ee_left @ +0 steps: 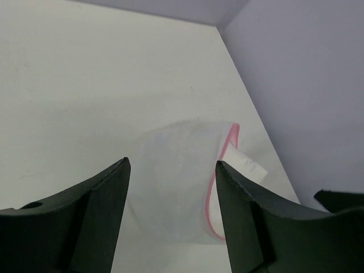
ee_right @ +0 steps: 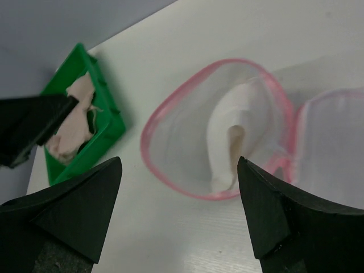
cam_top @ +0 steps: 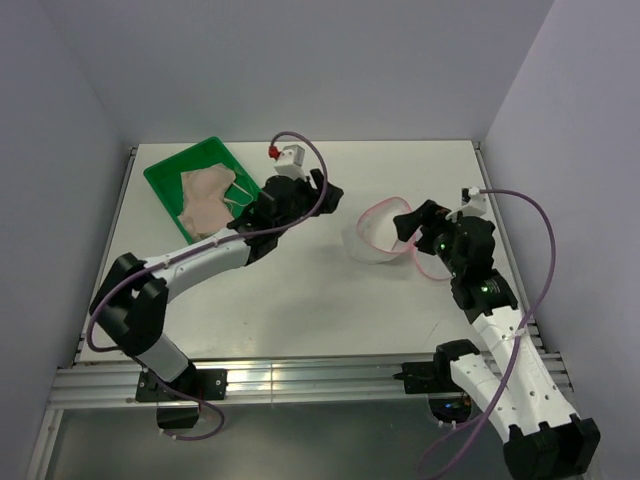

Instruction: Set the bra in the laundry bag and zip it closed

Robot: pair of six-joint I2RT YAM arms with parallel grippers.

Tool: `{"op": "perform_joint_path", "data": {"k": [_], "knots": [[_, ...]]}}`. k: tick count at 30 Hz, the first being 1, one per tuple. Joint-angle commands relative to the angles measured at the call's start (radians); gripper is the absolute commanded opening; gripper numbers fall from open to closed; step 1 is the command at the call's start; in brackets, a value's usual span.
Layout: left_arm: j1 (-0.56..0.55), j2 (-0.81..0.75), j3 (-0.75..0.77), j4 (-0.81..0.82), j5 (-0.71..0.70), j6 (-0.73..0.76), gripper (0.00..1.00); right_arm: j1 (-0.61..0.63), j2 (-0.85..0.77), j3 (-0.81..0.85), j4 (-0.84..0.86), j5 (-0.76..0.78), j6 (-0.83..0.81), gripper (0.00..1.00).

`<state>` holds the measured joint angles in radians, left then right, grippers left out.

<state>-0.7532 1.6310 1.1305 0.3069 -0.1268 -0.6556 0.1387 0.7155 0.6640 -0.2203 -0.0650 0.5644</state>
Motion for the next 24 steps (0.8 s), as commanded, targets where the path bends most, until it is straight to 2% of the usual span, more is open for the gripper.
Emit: {"op": "perform_joint_path", "data": {"k": [1, 6, 13, 21, 24], "knots": [[0.067, -0.098, -0.035, -0.029, -0.096, 0.024, 0.67, 0.103, -0.004, 0.016, 0.11, -0.009, -0.032, 0.89], [0.188, -0.177, -0.123, -0.074, -0.131, -0.031, 0.64, 0.154, -0.011, -0.056, 0.208, -0.071, -0.009, 0.87], [0.467, -0.174, -0.169, -0.144, -0.131, -0.076, 0.6, 0.24, 0.021, -0.115, 0.3, -0.108, -0.014, 0.84], [0.702, 0.012, -0.051, -0.206, -0.07, -0.041, 0.57, 0.286, 0.048, -0.159, 0.364, -0.144, 0.008, 0.83], [0.729, 0.116, 0.035, -0.227, -0.048, 0.007, 0.57, 0.295, 0.045, -0.168, 0.375, -0.145, 0.009, 0.82]]}}
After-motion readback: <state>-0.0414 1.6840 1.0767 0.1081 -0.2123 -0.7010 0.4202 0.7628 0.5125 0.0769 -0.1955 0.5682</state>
